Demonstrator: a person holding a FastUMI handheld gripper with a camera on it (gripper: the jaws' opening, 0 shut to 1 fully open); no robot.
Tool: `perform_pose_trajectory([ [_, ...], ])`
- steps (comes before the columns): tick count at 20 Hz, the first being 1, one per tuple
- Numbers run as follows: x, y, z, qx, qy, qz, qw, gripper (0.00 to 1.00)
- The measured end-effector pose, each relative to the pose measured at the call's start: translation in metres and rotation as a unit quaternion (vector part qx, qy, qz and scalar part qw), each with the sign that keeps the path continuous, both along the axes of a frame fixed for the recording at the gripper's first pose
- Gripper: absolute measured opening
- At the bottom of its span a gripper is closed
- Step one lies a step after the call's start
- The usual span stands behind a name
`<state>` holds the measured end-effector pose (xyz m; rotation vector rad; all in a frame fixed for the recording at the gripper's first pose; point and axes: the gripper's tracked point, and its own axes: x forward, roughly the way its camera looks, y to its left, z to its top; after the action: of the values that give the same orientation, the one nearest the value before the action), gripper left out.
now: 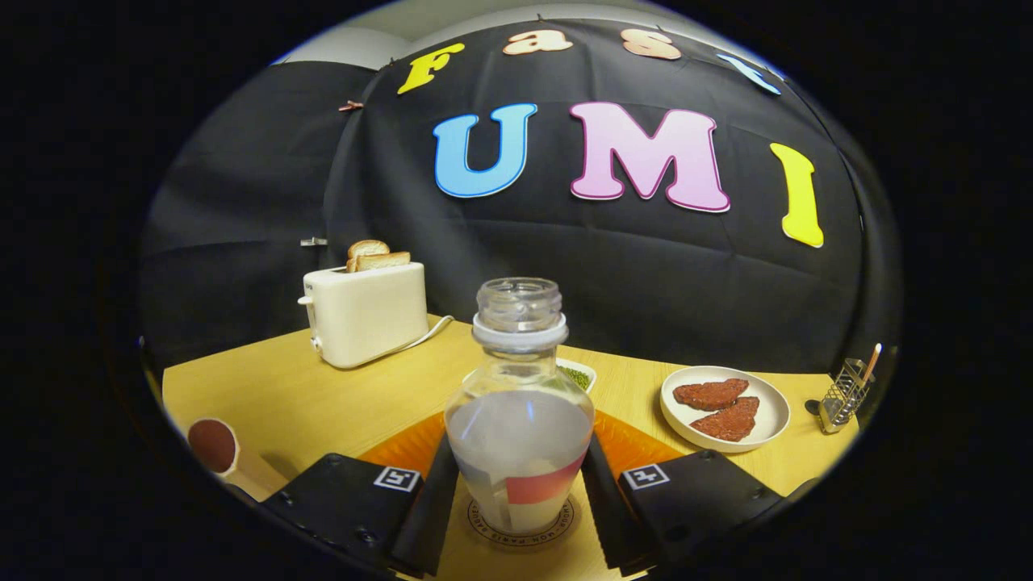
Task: Take the bottle from table, then pour the juice into the cup, finally place the bottle on the coaster
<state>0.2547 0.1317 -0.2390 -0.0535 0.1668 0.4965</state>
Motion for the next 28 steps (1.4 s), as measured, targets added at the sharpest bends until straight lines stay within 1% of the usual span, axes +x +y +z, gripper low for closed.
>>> perform_pose_trajectory([
  [4,0.003,-0.005,-0.002,0.005,0.010,-0.015,1.000,0.79],
  [6,0.002,-0.003,0.001,0.018,0.018,-0.013,1.000,0.88],
  [7,0.002,-0.005,0.001,0.019,0.020,-0.015,0.999,0.99],
  [11,-0.002,-0.009,0.013,0.019,0.017,-0.021,0.999,0.99],
  [15,-0.007,-0.016,0.035,0.027,0.008,-0.031,0.999,0.99],
  [19,-0.022,-0.028,0.063,0.043,0.008,-0.043,0.998,0.99],
  [21,-0.036,-0.029,0.084,0.051,-0.004,-0.038,0.998,0.99],
  [23,-0.050,-0.037,0.110,0.049,-0.026,-0.046,0.997,0.99],
  [25,-0.065,-0.044,0.151,0.050,-0.062,-0.059,0.995,0.99],
  [28,-0.086,-0.064,0.217,0.032,-0.115,-0.078,0.990,0.98],
])
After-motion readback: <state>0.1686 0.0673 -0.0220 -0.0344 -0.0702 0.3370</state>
